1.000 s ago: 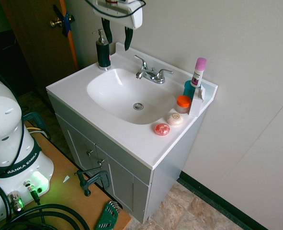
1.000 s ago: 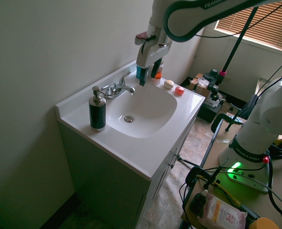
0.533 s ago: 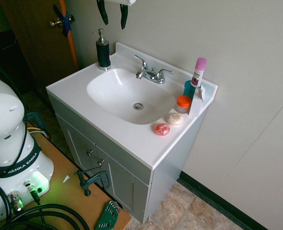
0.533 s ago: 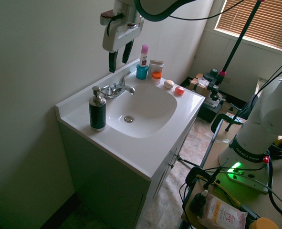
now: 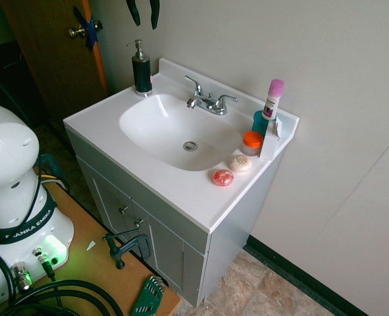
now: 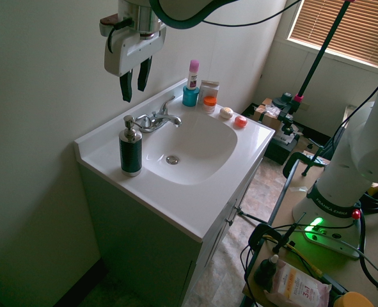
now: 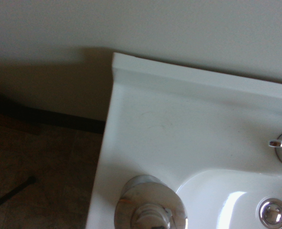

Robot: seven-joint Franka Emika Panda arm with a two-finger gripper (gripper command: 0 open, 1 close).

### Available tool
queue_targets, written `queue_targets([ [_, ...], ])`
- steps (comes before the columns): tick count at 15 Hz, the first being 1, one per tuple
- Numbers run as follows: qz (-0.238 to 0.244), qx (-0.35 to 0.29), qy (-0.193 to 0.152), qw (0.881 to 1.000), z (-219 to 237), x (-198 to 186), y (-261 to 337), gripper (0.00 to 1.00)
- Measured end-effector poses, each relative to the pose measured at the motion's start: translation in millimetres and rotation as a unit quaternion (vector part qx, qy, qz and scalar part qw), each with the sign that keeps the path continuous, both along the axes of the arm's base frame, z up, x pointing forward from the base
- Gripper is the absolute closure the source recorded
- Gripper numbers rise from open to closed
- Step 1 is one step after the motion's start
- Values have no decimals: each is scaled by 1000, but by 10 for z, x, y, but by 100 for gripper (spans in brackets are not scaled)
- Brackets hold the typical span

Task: Use the sanitizer

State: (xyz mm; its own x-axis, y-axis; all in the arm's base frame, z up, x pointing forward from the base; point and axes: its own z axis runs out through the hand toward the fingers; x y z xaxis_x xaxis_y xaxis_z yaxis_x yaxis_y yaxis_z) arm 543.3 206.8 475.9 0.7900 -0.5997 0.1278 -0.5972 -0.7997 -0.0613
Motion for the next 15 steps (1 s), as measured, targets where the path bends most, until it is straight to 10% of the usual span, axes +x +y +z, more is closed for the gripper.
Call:
queue_targets([
  [15,8,-6,27,1000,-338,28,223,100],
])
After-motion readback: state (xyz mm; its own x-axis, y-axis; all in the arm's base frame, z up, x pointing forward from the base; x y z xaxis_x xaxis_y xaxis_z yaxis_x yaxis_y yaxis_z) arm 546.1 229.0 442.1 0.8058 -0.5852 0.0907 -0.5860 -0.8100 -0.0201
